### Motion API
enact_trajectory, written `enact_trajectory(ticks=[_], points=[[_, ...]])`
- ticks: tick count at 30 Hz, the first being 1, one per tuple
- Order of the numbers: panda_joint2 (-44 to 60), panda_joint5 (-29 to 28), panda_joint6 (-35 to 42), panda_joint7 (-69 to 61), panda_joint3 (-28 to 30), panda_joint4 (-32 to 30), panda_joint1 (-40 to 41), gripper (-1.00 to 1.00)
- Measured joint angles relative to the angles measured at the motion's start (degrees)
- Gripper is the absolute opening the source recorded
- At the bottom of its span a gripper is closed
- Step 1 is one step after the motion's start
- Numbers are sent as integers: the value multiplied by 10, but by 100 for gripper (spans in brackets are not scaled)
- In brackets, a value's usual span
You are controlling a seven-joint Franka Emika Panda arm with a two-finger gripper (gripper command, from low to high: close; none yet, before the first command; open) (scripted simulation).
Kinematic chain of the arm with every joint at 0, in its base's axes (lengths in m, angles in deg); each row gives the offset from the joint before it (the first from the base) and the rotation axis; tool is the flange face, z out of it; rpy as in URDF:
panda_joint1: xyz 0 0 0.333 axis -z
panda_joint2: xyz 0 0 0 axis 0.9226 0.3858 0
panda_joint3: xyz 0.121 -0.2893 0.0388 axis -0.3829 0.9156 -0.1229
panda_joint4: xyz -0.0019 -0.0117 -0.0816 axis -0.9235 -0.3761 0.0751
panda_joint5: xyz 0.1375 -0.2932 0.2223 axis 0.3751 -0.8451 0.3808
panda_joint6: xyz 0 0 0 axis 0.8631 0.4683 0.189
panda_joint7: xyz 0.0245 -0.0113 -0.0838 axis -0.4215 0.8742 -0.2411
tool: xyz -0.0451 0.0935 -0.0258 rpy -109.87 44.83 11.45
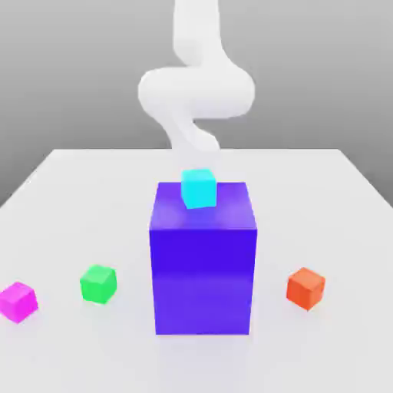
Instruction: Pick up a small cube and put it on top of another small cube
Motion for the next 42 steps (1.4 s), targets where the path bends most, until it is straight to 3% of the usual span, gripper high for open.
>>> enact_trajectory(ticks=[11,22,28,35,39,40,42], points=[[187,-81,-71,281,-40,-36,185,0],[367,-126,-143,533,-3,-71,302,0],[458,-89,-190,626,19,-93,358,0],[562,19,-253,669,24,-112,402,0],[644,27,-318,670,19,-98,409,0],[655,27,-326,670,19,-96,409,-100],[655,27,-326,670,19,-96,409,-100]])
